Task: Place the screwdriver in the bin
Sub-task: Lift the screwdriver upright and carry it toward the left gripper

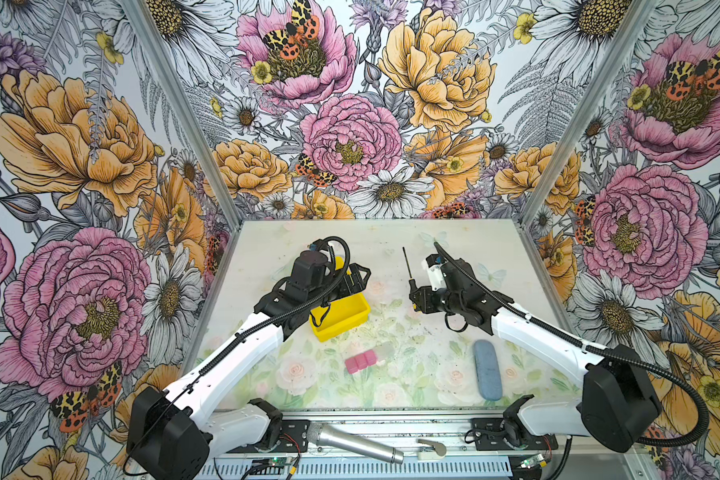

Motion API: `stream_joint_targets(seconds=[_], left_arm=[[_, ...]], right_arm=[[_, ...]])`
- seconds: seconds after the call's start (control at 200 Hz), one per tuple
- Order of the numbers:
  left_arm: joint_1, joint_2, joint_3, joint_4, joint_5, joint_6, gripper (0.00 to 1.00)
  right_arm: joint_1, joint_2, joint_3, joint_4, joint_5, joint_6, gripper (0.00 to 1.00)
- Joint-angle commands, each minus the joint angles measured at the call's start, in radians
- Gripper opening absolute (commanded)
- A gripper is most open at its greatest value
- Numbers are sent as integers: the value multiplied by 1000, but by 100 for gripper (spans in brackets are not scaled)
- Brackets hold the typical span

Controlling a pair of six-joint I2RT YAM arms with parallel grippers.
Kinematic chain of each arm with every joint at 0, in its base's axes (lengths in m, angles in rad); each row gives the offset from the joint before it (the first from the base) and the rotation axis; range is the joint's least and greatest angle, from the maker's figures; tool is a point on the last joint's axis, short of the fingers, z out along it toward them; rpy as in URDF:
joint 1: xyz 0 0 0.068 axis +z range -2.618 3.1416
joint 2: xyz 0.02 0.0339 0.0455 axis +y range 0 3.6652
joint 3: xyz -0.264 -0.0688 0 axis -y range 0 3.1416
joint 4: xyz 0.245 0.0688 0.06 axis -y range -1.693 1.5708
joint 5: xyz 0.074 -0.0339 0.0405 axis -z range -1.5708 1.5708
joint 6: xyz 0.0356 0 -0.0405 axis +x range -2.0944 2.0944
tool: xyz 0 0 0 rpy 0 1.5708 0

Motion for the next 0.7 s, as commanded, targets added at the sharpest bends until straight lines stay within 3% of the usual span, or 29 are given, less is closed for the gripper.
stream_joint_targets(seconds=[0.0,0.385,0.696], left_arm=[[-1,21,20,46,46,-28,98],[-1,62,6,53,61,-55,91],[-5,79,-10,59,60,-55,82]], right_arm=[[51,-1,64,70,-32,47,19],[169,105,136,198,-26,159,19],[188,146,160,241,-38,184,19]])
